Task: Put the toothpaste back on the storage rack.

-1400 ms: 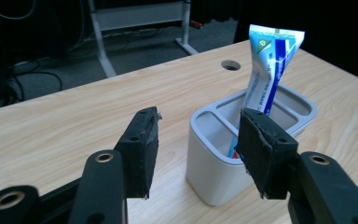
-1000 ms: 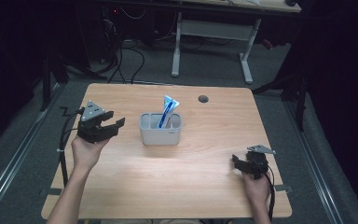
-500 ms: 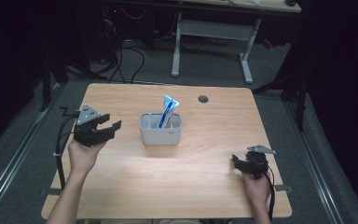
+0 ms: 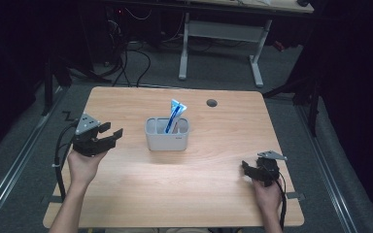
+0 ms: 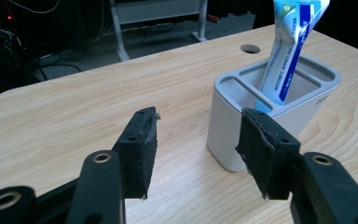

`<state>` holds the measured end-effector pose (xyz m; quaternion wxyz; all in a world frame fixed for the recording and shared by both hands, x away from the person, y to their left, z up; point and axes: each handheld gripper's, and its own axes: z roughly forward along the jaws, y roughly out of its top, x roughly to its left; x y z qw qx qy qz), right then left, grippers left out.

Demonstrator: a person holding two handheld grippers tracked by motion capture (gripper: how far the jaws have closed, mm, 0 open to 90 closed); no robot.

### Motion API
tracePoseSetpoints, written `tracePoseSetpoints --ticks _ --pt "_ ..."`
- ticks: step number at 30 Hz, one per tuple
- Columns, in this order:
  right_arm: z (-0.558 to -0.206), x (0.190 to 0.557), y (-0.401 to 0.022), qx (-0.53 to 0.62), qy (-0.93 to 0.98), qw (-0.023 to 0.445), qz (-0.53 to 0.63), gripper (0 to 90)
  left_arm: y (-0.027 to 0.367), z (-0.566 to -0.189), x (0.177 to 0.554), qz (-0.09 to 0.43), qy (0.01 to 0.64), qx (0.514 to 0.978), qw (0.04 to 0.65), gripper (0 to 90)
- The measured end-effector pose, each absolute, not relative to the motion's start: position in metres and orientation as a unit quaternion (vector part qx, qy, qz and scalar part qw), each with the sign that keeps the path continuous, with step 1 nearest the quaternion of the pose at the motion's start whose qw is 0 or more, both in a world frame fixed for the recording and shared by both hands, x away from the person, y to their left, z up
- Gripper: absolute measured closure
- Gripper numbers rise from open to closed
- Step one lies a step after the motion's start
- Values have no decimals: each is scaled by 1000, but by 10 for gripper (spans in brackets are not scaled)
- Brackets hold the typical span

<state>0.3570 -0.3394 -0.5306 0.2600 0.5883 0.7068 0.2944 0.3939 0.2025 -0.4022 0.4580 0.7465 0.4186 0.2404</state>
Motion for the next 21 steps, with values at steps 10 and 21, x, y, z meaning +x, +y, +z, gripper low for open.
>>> tracePoseSetpoints --ticks 10,21 --pt "-531 357 -339 588 707 260 294 289 206 -411 390 233 427 744 458 470" --pt "-531 357 -339 588 707 260 294 288 211 -420 387 226 437 741 457 468"
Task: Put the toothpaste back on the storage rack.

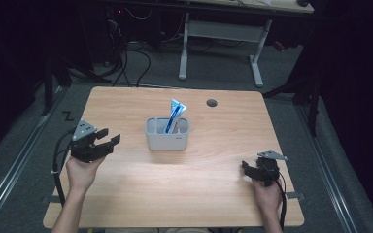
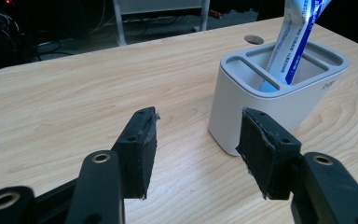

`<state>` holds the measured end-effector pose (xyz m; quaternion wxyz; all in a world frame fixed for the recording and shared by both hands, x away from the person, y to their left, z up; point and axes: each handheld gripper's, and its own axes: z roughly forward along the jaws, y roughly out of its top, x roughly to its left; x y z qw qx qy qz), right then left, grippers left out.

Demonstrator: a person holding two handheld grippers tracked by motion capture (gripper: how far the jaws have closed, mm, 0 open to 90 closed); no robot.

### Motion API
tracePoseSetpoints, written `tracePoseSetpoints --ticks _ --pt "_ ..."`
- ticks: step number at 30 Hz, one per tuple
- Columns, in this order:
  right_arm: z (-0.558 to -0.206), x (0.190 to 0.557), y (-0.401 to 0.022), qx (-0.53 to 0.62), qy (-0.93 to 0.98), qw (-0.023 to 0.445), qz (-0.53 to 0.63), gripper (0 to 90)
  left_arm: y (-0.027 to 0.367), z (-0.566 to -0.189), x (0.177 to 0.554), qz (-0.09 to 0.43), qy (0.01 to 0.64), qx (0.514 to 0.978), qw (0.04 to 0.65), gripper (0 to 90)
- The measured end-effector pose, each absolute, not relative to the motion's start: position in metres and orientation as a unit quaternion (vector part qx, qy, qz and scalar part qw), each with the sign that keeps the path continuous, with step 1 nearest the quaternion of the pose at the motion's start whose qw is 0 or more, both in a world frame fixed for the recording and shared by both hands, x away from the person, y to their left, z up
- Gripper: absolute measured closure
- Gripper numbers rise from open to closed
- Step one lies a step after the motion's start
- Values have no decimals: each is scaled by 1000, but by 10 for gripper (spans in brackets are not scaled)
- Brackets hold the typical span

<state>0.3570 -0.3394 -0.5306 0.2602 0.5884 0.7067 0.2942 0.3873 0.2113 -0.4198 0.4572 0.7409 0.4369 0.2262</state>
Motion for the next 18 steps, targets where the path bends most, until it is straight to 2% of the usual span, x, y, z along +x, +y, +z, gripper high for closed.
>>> tracePoseSetpoints --ticks 18 --pt "-531 357 -339 589 706 260 294 288 215 -439 382 209 452 739 454 455"
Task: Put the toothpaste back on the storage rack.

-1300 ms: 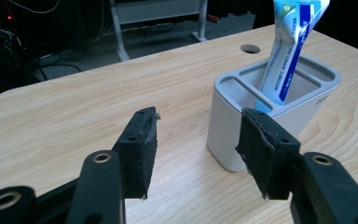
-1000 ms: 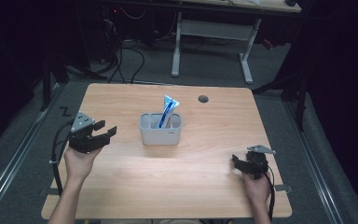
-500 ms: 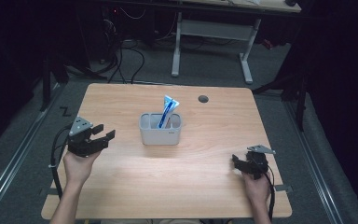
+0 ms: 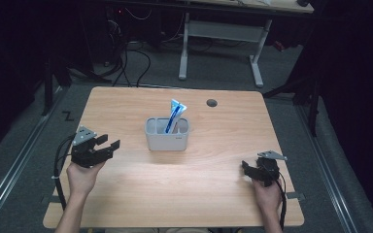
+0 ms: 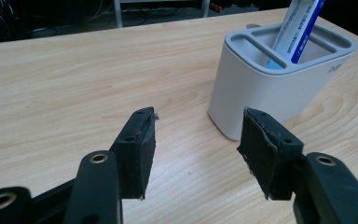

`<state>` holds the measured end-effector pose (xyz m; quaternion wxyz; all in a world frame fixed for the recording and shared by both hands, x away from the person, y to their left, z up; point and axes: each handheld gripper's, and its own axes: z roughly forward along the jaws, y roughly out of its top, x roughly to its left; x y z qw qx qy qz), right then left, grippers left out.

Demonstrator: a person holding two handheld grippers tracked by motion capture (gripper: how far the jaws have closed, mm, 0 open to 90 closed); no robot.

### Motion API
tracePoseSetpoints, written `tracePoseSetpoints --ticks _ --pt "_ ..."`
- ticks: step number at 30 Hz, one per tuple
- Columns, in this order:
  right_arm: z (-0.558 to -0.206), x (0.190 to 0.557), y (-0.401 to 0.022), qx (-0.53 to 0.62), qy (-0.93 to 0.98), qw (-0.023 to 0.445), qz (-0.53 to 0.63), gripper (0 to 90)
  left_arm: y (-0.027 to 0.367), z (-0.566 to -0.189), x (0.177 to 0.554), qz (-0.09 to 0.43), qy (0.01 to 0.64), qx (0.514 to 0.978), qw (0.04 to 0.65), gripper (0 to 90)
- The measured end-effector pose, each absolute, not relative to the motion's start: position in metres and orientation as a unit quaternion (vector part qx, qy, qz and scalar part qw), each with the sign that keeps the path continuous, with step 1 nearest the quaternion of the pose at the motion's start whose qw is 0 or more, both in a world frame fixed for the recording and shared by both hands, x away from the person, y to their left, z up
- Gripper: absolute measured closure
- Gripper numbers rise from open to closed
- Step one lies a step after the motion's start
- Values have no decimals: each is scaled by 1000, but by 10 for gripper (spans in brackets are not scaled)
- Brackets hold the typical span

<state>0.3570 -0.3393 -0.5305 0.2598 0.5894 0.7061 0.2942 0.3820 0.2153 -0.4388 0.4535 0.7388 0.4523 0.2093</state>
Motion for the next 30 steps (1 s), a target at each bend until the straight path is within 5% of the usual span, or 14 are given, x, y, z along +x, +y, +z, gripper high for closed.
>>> tracePoseSetpoints --ticks 30 --pt "-531 357 -339 588 707 260 294 289 214 -471 379 181 475 745 432 447"
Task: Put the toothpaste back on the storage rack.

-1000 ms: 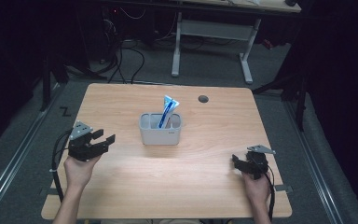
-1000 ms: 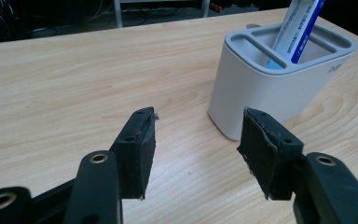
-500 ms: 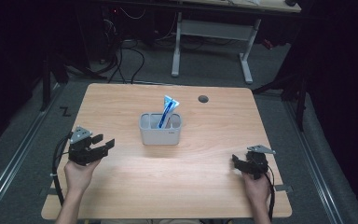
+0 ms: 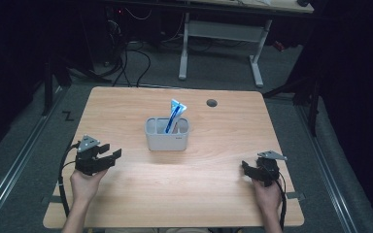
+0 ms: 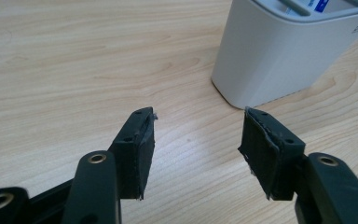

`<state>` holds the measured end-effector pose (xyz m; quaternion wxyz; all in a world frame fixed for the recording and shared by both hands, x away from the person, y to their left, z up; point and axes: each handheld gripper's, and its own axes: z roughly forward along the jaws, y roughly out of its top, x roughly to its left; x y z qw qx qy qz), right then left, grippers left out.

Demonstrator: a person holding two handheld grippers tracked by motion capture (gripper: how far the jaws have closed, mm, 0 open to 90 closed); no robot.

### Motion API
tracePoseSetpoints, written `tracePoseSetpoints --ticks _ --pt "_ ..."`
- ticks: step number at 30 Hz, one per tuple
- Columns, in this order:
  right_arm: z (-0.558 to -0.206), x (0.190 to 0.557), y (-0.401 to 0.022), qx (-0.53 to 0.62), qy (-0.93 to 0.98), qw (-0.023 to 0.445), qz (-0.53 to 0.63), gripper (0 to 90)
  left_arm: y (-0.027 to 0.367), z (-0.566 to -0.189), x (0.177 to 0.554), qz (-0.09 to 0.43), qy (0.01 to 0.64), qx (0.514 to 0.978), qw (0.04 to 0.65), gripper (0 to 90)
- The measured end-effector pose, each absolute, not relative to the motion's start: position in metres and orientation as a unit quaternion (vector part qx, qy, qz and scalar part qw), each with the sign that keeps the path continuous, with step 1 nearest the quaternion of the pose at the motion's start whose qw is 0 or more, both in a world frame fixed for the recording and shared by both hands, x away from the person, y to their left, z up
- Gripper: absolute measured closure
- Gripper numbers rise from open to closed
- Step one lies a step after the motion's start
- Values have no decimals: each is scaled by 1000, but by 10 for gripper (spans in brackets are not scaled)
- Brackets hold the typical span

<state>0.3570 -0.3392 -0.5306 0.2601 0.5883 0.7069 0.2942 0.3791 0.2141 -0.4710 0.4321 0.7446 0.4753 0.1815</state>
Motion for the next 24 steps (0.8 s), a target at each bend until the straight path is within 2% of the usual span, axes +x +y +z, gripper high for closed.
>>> tracePoseSetpoints --ticks 24 --pt "-531 357 -339 588 707 260 294 289 199 -499 387 172 487 750 414 450"
